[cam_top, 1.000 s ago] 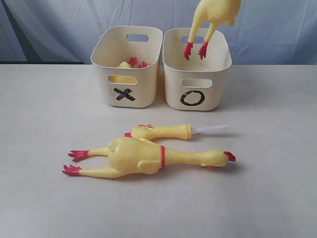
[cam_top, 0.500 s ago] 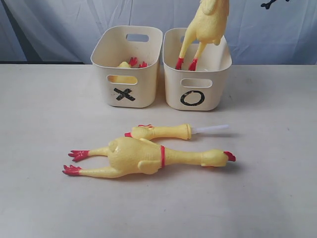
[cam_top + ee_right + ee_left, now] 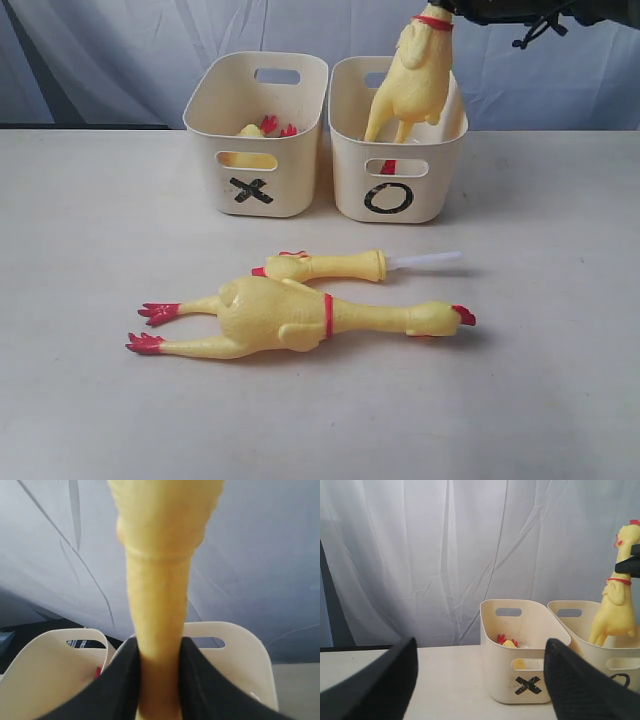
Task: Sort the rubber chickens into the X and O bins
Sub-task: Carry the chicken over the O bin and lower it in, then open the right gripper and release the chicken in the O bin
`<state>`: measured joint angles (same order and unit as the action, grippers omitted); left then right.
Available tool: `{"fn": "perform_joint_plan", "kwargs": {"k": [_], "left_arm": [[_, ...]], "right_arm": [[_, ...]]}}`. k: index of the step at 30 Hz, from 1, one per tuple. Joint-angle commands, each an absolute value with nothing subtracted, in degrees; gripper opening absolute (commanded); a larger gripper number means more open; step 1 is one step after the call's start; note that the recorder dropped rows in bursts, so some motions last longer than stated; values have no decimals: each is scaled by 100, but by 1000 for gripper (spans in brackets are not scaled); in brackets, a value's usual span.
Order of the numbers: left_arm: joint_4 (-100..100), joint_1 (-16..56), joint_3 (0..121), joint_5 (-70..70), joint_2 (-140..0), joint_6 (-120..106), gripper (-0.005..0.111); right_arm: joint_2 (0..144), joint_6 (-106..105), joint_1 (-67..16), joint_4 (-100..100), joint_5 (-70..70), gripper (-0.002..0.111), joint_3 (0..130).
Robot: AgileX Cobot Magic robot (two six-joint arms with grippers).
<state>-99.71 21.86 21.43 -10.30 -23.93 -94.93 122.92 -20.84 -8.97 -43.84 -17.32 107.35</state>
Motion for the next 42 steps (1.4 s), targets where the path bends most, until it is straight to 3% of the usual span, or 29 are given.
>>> {"fn": "perform_joint_plan", "kwargs": {"k": [1, 42], "left_arm": [[-9995, 2183, 2116, -1037, -2359, -9509, 67], [-9995, 2183, 2116, -1072, -2208, -9509, 67]], "right_arm": [[12399, -2136, -864, -4418, -1841, -1, 10787], [12803, -2136, -864, -4657, -2647, -1, 11175]]}}
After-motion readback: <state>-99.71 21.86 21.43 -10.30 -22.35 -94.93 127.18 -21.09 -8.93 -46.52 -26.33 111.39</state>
